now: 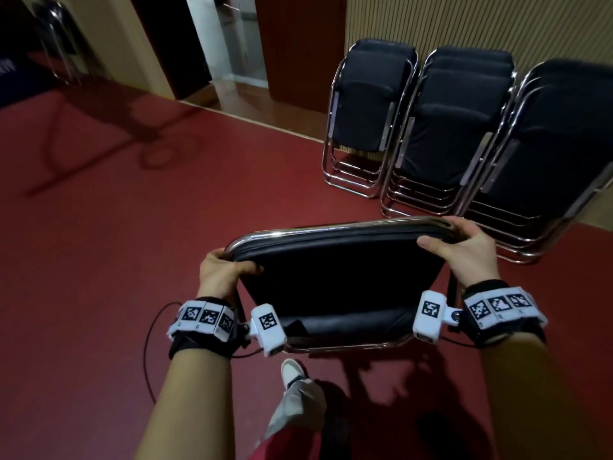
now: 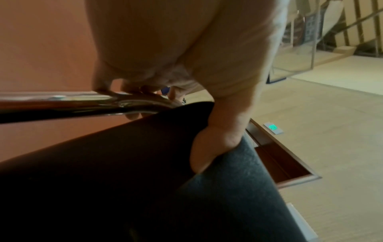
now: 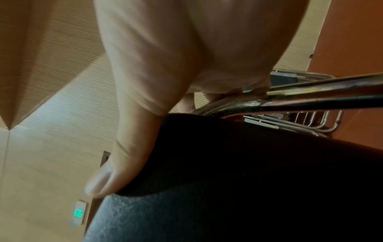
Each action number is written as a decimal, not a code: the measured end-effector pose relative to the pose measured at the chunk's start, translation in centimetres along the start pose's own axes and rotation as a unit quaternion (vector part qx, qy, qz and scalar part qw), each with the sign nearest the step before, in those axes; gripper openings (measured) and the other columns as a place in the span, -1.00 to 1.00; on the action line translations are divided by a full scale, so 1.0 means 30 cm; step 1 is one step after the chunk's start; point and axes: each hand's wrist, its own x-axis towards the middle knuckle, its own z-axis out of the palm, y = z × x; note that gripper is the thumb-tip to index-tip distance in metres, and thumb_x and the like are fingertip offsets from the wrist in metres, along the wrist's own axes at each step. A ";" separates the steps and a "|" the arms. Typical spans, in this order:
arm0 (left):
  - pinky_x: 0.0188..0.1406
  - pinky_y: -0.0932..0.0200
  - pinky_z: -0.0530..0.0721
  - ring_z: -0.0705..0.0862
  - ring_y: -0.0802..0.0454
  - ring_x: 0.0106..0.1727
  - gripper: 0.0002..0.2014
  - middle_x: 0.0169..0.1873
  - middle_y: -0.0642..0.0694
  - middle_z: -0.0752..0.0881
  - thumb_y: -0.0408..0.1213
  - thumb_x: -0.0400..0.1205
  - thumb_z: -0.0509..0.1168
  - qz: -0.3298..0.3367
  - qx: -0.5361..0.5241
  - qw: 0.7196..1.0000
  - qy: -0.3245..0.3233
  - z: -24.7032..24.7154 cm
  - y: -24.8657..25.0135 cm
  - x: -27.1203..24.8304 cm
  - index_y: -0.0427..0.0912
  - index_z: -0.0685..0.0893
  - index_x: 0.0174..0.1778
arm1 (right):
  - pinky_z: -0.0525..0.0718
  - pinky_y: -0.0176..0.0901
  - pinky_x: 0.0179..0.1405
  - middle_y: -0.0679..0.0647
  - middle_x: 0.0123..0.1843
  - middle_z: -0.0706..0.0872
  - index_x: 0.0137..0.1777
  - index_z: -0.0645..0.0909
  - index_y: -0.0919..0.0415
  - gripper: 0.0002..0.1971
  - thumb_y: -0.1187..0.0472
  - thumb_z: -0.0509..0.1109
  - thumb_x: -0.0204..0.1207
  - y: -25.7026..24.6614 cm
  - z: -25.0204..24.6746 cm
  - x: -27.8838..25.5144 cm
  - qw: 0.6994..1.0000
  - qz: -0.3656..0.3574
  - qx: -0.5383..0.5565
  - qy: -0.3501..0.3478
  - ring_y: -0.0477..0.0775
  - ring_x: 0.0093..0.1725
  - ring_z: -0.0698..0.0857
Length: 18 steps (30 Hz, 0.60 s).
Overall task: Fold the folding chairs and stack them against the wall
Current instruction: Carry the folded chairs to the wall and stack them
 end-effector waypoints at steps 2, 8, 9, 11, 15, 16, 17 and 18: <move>-0.26 0.18 0.65 0.69 -0.12 -0.07 -0.41 -0.03 -0.26 0.73 -0.73 0.24 0.54 0.001 0.011 1.000 -0.014 0.066 0.072 0.176 -0.36 0.61 0.20 | 0.63 -0.30 0.06 0.02 0.12 0.78 0.17 0.71 0.10 -0.46 0.23 0.77 0.17 -0.009 0.087 0.138 1.000 0.006 -0.002 0.019 -0.02 0.12 0.74; -0.46 0.35 0.62 0.67 0.02 -0.20 -0.36 -0.09 -0.18 0.72 -0.74 0.27 0.51 0.021 0.042 0.997 -0.058 0.257 0.332 0.638 -0.42 0.59 0.30 | 0.56 -0.67 -0.22 -0.02 0.02 0.74 0.16 0.68 0.14 -0.49 0.30 0.74 0.21 -0.095 0.302 0.493 0.998 0.021 0.008 0.065 -0.13 -0.03 0.69; -0.46 0.36 0.61 0.66 0.05 -0.22 -0.36 -0.11 -0.15 0.71 -0.75 0.28 0.50 0.022 0.045 0.997 -0.062 0.288 0.365 0.692 -0.41 0.58 0.31 | 0.55 -0.68 -0.23 -0.02 0.01 0.74 0.16 0.68 0.14 -0.50 0.31 0.74 0.22 -0.106 0.326 0.538 0.997 0.022 0.012 0.070 -0.19 -0.06 0.68; -0.39 0.32 0.61 0.65 0.08 -0.21 -0.36 -0.08 -0.14 0.70 -0.75 0.30 0.49 0.024 0.049 0.996 -0.072 0.369 0.436 0.825 -0.34 0.55 0.30 | 0.55 -0.68 -0.23 -0.05 -0.03 0.74 0.14 0.68 0.15 -0.53 0.34 0.72 0.24 -0.127 0.378 0.671 0.996 0.027 0.017 0.083 -0.29 -0.10 0.66; -0.33 0.30 0.61 0.66 0.08 -0.19 -0.39 -0.09 -0.13 0.71 -0.73 0.31 0.50 0.024 0.059 0.995 -0.076 0.544 0.518 1.095 -0.27 0.55 0.25 | 0.58 -0.65 -0.21 -0.07 -0.03 0.74 0.16 0.69 0.14 -0.52 0.31 0.73 0.25 -0.120 0.476 0.955 0.996 0.034 0.011 0.087 -0.22 -0.07 0.69; -0.30 0.28 0.62 0.67 0.05 -0.18 -0.38 -0.05 -0.16 0.72 -0.72 0.30 0.50 0.023 0.061 0.995 -0.072 0.591 0.537 1.166 -0.29 0.56 0.26 | 0.59 -0.63 -0.19 -0.08 -0.03 0.74 0.15 0.69 0.12 -0.53 0.30 0.73 0.25 -0.115 0.501 1.039 0.995 0.038 0.010 0.090 -0.21 -0.06 0.69; -0.28 0.26 0.63 0.68 0.03 -0.16 -0.38 -0.03 -0.18 0.73 -0.71 0.30 0.51 0.018 0.061 0.995 -0.071 0.644 0.552 1.237 -0.30 0.57 0.27 | 0.59 -0.59 -0.17 -0.10 -0.04 0.74 0.14 0.68 0.11 -0.53 0.29 0.73 0.25 -0.114 0.527 1.128 0.995 0.039 0.014 0.092 -0.21 -0.05 0.69; -0.28 0.25 0.63 0.68 0.02 -0.16 -0.39 -0.02 -0.20 0.73 -0.71 0.30 0.51 0.013 0.060 0.996 -0.070 0.695 0.561 1.310 -0.32 0.58 0.26 | 0.60 -0.52 -0.14 -0.11 -0.04 0.74 0.13 0.68 0.10 -0.53 0.29 0.73 0.24 -0.110 0.551 1.217 0.995 0.040 0.021 0.090 -0.21 -0.05 0.70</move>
